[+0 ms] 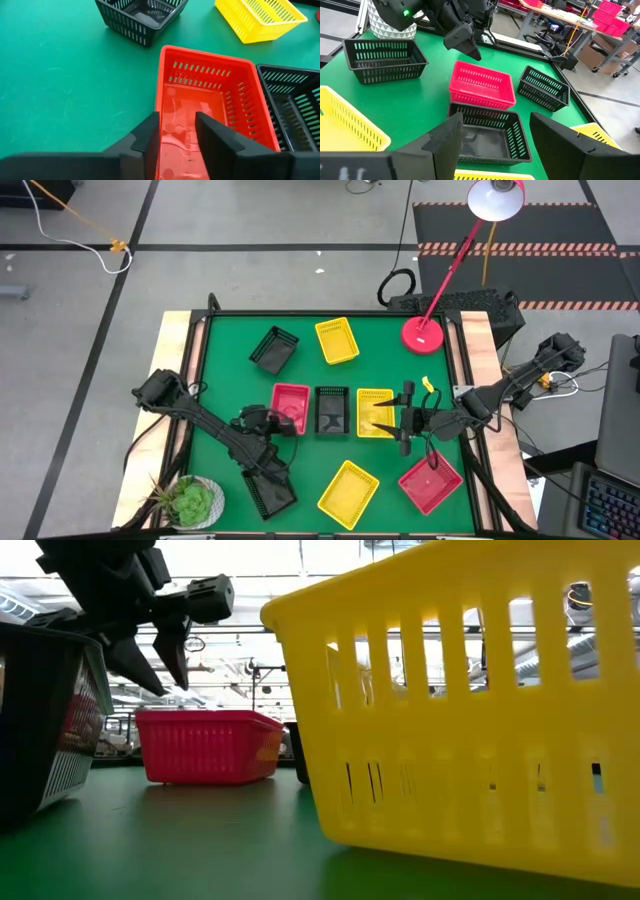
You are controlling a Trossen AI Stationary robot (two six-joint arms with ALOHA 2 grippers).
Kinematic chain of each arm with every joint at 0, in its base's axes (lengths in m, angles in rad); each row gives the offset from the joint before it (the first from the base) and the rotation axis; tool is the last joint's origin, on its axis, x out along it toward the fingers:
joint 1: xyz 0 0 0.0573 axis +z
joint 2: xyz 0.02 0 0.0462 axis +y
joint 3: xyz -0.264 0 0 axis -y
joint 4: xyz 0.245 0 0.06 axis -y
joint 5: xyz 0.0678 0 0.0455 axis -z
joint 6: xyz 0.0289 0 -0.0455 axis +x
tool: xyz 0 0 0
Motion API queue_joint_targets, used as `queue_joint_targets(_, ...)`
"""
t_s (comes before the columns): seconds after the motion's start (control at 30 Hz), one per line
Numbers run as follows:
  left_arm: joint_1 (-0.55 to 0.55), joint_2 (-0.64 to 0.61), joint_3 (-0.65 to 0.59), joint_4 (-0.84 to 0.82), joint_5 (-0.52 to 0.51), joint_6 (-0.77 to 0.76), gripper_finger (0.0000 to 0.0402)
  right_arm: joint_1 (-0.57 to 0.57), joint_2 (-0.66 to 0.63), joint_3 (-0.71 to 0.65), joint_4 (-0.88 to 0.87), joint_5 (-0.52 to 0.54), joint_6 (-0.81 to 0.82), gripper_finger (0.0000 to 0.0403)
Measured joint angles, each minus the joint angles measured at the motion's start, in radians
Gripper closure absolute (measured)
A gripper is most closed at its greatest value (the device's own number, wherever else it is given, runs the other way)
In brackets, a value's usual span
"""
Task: Stack baskets by color
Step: Stack the bottom black bin on top of the middle black bin
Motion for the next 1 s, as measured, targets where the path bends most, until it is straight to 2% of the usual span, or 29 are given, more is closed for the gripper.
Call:
queue_joint_targets(0.13,0.0,-0.015,0.0,-0.007,0.001,0.002,0.025,0.0,0.0,0.0,0.0,0.0,0.0,0.0177)
queue_joint_targets(0.37,-0.002,-0.084,0.03,-0.068,-0.011,0.088,0.025,0.0,0.0,0.0,0.0,-0.025,0.012,0.0177)
queue_joint_targets(0.53,0.005,-0.192,0.031,-0.072,-0.023,0.293,0.0249,0.0,0.0,0.0,-0.001,-0.026,0.043,0.0177)
queue_joint_targets(0.83,-0.002,-0.386,0.031,-0.039,-0.176,0.701,0.025,0.0,0.0,0.0,-0.001,-0.026,0.129,0.0177)
queue_joint_targets(1.0,-0.021,-0.427,0.031,0.059,-0.202,0.925,0.025,0.0,0.0,0.0,0.0,-0.026,0.166,0.0177)
